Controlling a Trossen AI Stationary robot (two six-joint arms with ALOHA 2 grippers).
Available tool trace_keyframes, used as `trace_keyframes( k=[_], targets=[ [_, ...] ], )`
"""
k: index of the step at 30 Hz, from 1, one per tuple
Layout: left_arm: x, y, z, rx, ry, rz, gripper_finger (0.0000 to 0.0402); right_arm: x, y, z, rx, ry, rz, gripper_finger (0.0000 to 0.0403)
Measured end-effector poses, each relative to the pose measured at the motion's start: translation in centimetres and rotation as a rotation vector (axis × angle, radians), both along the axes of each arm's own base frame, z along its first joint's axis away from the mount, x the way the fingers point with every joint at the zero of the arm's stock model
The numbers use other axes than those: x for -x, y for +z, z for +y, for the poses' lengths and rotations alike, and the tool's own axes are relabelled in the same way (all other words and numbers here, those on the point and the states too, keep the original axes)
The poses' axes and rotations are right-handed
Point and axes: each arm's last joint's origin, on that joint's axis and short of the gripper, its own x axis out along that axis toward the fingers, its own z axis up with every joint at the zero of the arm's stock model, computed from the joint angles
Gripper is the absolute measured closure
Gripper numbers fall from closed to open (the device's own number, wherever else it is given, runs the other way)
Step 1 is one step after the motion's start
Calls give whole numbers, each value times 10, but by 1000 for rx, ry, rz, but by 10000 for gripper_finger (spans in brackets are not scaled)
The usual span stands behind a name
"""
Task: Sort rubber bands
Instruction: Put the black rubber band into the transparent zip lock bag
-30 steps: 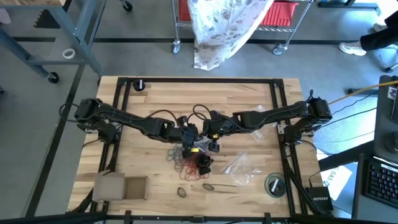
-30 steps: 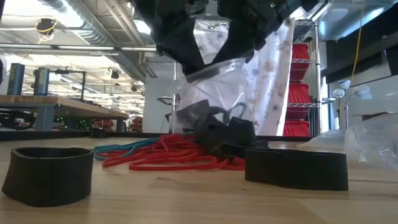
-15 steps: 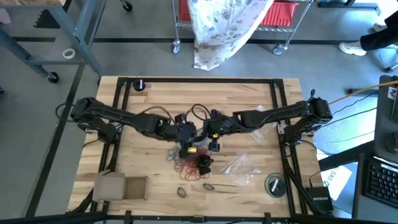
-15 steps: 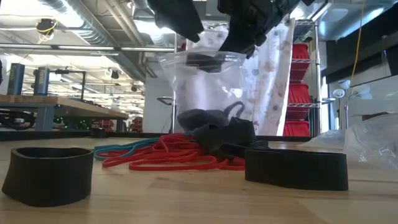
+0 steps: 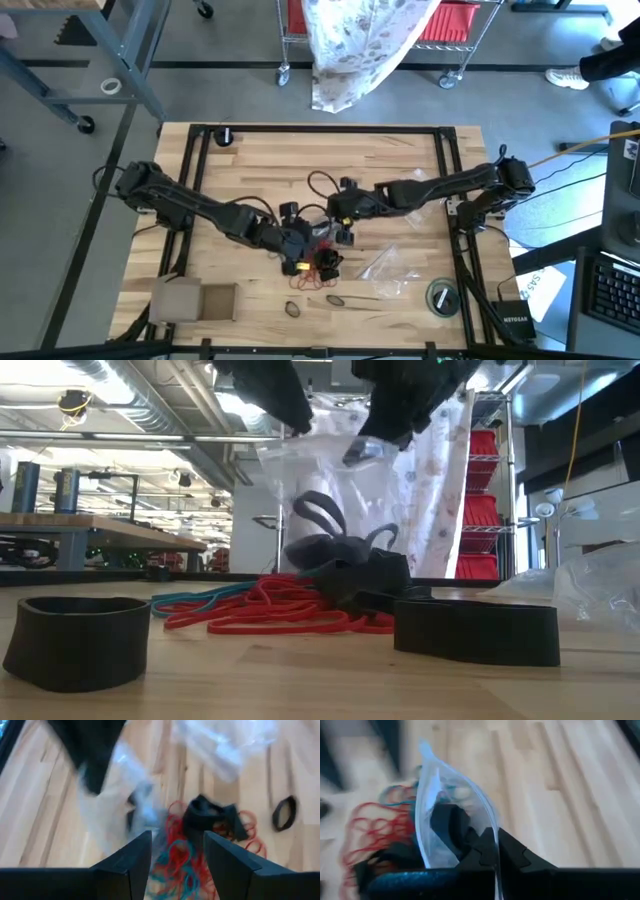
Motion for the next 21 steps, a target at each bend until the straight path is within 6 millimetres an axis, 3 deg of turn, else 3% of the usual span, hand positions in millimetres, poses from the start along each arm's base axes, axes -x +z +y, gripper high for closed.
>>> trace_keyframes(
  k=[7,21],
  targets=[
    [-4,-21,-20,37,-145,-15,231,4,-3,-7,92,-90,45,402],
    [-32,-88,-18,202,71,17,231,9,-7,-12,172,-165,102,402]
  ],
)
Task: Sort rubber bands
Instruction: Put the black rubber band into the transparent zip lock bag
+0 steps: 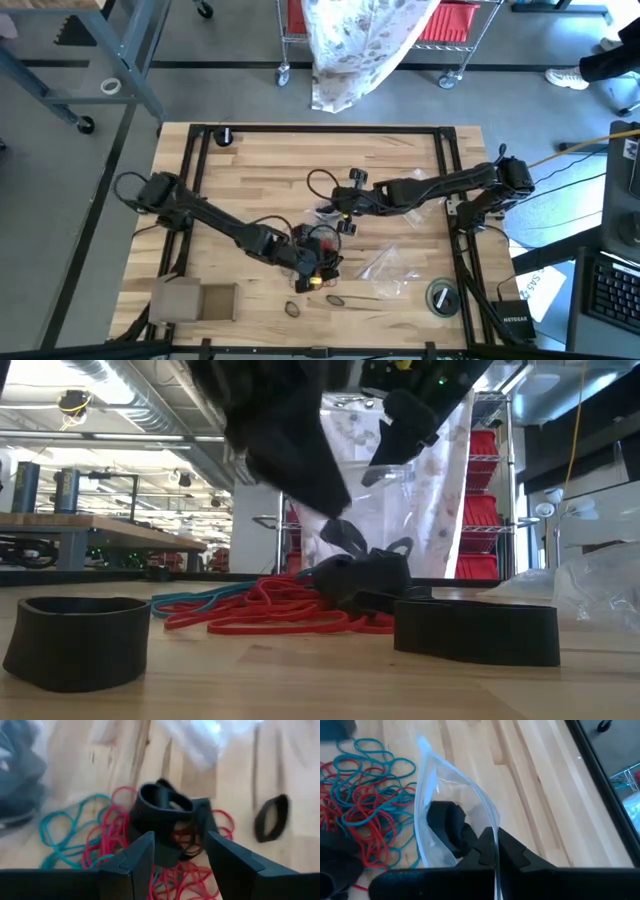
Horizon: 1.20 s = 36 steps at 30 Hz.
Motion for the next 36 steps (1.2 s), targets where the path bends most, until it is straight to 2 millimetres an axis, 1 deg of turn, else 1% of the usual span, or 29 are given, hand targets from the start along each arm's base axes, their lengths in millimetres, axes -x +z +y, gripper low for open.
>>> trace_keyframes(
  k=[5,9,13,17,21,23,25,31,36],
  targets=[
    [-6,-18,11,3,81,48,231,0,0,0,2,-3,1,402],
    [-8,-23,16,18,110,55,232,0,0,0,1,-3,1,402],
    [-9,-28,16,28,99,78,246,0,0,0,-5,1,0,402],
    [-9,-28,16,24,91,79,285,0,0,0,-5,2,0,402],
    [-9,-28,16,-3,63,87,348,0,0,0,-5,2,0,402],
    [-8,-26,15,-13,51,84,382,0,0,0,-5,2,0,402],
    [-8,-22,15,-23,42,81,395,0,0,0,-5,2,0,402],
    [-8,3,6,-62,-28,27,401,0,0,0,-5,3,0,402],
    [2,36,7,-139,-28,-19,401,0,0,1,-14,9,2,402]
  ],
)
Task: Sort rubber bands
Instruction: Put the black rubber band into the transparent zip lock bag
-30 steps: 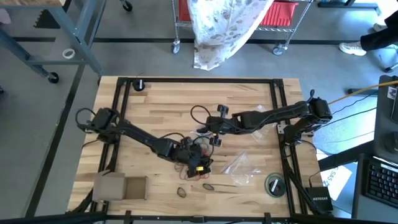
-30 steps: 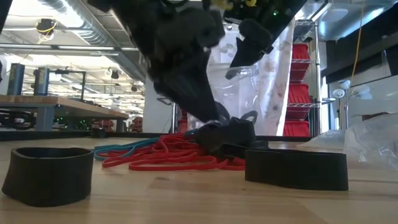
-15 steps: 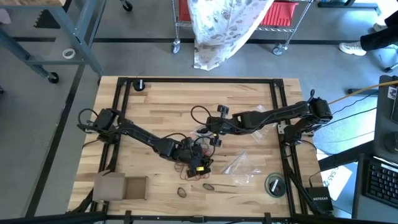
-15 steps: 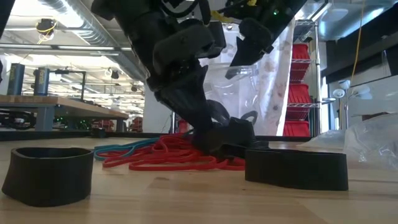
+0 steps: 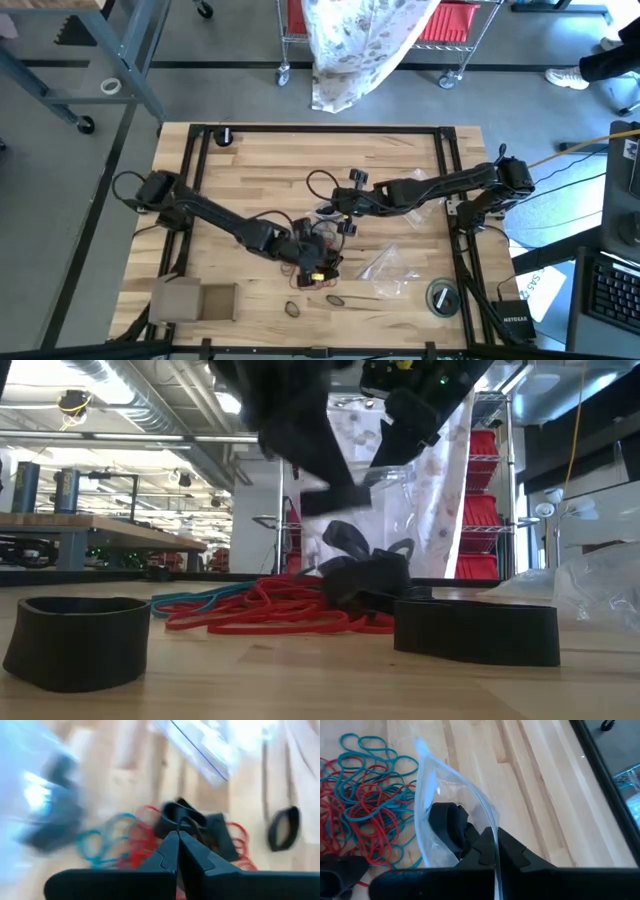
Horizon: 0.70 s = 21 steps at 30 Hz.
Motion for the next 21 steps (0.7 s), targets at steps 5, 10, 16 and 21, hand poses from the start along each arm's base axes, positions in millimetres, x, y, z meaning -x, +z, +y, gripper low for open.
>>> trace_keyframes(
  k=[5,10,16,21],
  targets=[
    [12,40,14,-168,27,-111,401,0,0,1,-34,7,-7,402],
    [11,55,37,-306,36,-124,401,-1,0,1,-35,7,-11,402],
    [4,55,56,-377,17,-113,401,-1,0,1,-50,17,-10,402],
    [-2,48,62,-332,-36,-96,402,-1,0,1,-50,17,-11,402]
  ],
)
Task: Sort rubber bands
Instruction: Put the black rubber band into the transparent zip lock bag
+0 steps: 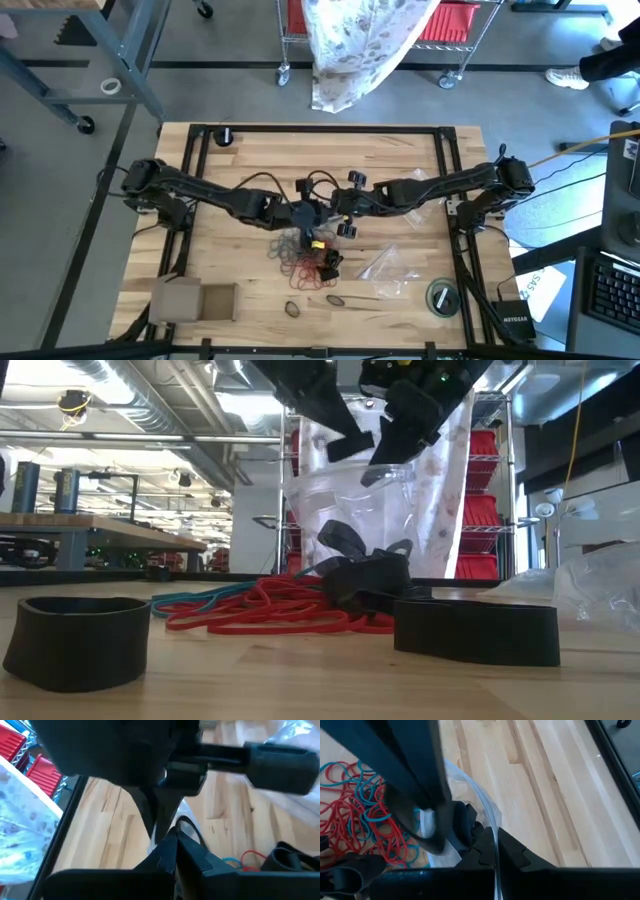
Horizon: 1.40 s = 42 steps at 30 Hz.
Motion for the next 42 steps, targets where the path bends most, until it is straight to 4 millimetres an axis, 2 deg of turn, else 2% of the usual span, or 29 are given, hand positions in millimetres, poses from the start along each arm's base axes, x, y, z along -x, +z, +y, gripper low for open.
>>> trace_keyframes(
  k=[6,10,18,22,27,34,38,42],
  targets=[
    [-7,-16,3,-105,0,71,401,0,0,0,0,0,0,402],
    [-8,-17,5,-185,16,94,402,0,0,0,-1,0,1,402],
    [-7,-24,19,-103,97,111,394,0,0,0,-3,-1,1,402],
    [-9,-22,18,-89,102,84,364,-1,0,1,-27,17,-8,402],
    [-7,-20,13,-38,126,53,305,-1,1,1,-37,25,-11,402],
    [18,17,6,85,172,-57,232,-1,0,1,-39,27,-10,402],
    [27,27,1,144,191,-91,216,-1,0,1,-38,28,-10,402],
    [27,20,-3,252,137,-33,215,-1,1,1,-38,28,-13,402]
  ],
)
